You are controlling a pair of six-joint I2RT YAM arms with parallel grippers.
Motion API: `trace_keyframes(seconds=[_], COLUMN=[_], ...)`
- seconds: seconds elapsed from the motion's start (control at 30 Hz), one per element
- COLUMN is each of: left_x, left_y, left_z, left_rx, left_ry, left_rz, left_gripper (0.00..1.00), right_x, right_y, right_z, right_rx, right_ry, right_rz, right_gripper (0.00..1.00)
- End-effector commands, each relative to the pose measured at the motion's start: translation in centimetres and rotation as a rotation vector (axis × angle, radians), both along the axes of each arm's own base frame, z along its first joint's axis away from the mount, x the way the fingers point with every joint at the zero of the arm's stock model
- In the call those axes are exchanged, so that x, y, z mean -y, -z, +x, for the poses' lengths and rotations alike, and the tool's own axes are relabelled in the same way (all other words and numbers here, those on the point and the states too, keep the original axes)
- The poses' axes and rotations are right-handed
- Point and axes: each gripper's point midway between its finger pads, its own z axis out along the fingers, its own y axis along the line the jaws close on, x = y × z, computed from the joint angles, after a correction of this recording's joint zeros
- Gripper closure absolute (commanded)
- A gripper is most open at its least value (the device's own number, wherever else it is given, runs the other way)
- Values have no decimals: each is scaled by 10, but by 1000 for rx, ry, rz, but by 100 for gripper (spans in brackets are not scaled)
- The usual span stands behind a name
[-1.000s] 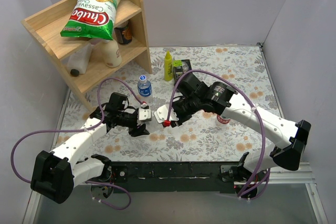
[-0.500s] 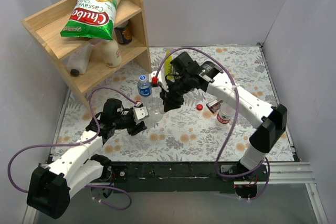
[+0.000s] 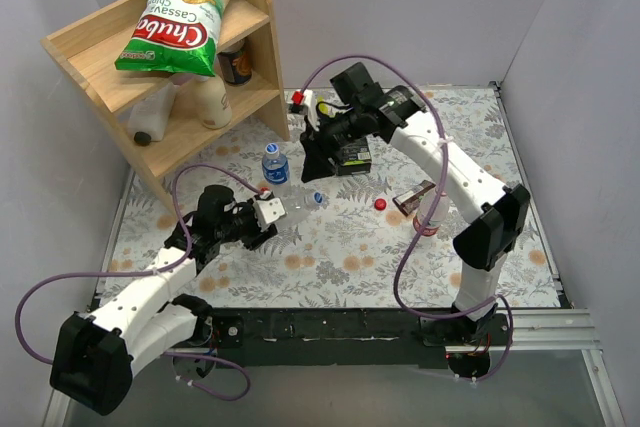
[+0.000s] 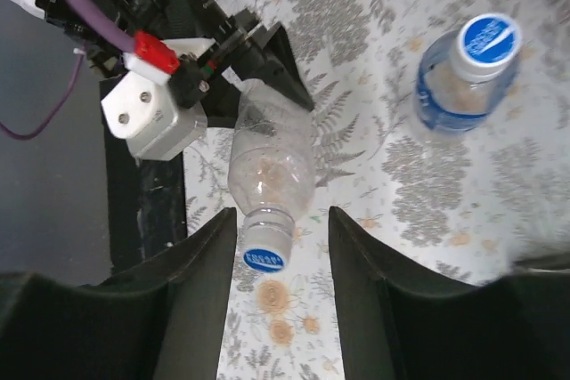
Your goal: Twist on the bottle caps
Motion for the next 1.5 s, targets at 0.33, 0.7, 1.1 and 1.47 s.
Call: trace_keyframes(seconds=[0.33, 0.7, 1.1, 1.47], left_x=[32, 32, 35, 34], left_y=[-8, -12, -15, -18], left_z=[-54, -61, -57, -41], left_rx=[-247, -249, -246, -225], left_ry=[360, 401, 388, 299], left_rz=[-74, -74, -94, -104], left_gripper=[100, 100, 100, 100], right_x=[59, 46, 50, 32], right_y=[20, 31, 43, 38], right_z=[-81, -78, -89, -89], right_rx=[733, 756, 735, 547], right_ry=[-575, -564, -637, -483], right_rz=[-71, -73, -77, -75], right_gripper=[21, 32, 44, 87])
